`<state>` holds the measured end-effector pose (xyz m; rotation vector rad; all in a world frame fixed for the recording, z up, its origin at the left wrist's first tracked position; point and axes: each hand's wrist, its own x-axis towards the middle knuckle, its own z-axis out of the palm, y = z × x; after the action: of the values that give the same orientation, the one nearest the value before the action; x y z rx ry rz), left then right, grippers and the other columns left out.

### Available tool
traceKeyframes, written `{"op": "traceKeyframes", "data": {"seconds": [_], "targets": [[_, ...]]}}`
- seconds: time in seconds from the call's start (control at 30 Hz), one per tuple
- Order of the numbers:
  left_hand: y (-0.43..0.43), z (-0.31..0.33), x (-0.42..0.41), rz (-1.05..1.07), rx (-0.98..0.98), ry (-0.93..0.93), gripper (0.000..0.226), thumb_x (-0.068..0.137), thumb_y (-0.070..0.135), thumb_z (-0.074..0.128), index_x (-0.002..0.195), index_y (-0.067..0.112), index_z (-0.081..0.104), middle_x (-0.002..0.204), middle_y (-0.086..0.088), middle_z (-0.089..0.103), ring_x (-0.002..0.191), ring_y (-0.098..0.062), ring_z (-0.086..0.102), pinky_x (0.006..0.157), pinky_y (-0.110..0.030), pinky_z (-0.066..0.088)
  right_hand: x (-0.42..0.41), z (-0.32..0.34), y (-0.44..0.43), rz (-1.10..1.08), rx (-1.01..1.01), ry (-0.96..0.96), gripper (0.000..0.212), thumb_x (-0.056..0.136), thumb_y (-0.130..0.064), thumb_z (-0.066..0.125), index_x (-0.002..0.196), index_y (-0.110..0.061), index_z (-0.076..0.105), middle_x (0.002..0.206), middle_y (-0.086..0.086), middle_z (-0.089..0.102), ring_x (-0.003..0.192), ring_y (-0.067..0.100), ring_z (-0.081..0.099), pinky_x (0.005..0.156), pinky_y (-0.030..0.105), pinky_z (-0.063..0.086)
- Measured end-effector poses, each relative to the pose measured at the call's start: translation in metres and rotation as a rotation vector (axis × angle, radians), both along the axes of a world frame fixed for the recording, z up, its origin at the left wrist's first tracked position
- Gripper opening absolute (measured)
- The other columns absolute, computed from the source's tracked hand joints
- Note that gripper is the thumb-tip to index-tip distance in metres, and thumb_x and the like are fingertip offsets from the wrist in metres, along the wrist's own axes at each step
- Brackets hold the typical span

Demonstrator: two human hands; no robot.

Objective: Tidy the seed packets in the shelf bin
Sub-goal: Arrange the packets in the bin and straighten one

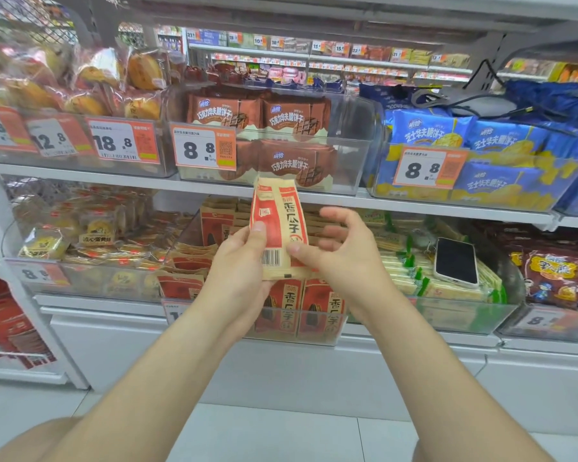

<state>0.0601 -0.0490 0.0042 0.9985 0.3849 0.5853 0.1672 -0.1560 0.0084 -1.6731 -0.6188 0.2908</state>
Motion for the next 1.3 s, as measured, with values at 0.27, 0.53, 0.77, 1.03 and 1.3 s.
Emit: {"op": "traceKeyframes", "data": {"seconds": [0.27, 0.53, 0.77, 1.03, 1.3], "targets": [[0.02, 0.003, -0.009, -0.028, 0.099, 0.178, 0.031, 0.115, 0.027, 0.049, 0.129, 0.014, 0.073, 0.115, -0.009, 0.082, 0.106, -0.026, 0.08, 0.098, -0.046, 0.06, 0.009, -0.002, -0.005, 0.218, 0.046, 0.347, 0.022, 0.097, -0.001, 0.074, 0.119, -0.001, 0.074, 0.103, 0.015, 0.082, 0.093, 0.027, 0.076, 0.077, 0.033, 0.06], [0.025, 0.003, -0.01, -0.038, 0.097, 0.241, 0.029, 0.115, 0.025, 0.049, 0.129, 0.015, 0.073, 0.115, -0.009, 0.082, 0.106, -0.026, 0.08, 0.103, -0.047, 0.059, 0.004, 0.001, -0.004, 0.173, 0.047, 0.412, 0.025, 0.095, -0.004, 0.078, 0.119, -0.006, 0.075, 0.099, 0.011, 0.083, 0.084, 0.017, 0.079, 0.059, 0.02, 0.057], [0.023, 0.008, -0.013, 0.03, 0.151, 0.289, 0.035, 0.112, 0.039, 0.052, 0.119, 0.016, 0.077, 0.105, -0.01, 0.083, 0.097, -0.029, 0.081, 0.087, -0.049, 0.063, 0.013, 0.004, -0.016, 0.457, -0.128, 0.239, 0.058, 0.093, 0.003, 0.078, 0.142, -0.019, 0.057, 0.091, 0.01, 0.079, 0.079, 0.022, 0.073, 0.062, 0.029, 0.056], [0.002, 0.003, -0.013, -0.049, 0.225, 0.332, 0.033, 0.109, 0.044, 0.059, 0.114, 0.02, 0.081, 0.104, -0.009, 0.083, 0.096, -0.03, 0.082, 0.096, -0.055, 0.061, 0.007, 0.001, -0.015, 0.307, -0.202, 0.174, 0.026, 0.101, -0.032, 0.074, 0.116, -0.011, 0.074, 0.1, 0.01, 0.083, 0.093, 0.028, 0.082, 0.094, 0.047, 0.064], [-0.002, 0.0, -0.008, -0.036, 0.122, 0.246, 0.036, 0.106, 0.046, 0.06, 0.119, 0.019, 0.08, 0.109, -0.012, 0.083, 0.102, -0.031, 0.081, 0.099, -0.058, 0.06, 0.006, 0.0, -0.01, 0.153, 0.001, 0.251, 0.021, 0.103, -0.026, 0.071, 0.102, -0.006, 0.078, 0.096, 0.011, 0.083, 0.082, 0.021, 0.079, 0.077, 0.031, 0.066]]}}
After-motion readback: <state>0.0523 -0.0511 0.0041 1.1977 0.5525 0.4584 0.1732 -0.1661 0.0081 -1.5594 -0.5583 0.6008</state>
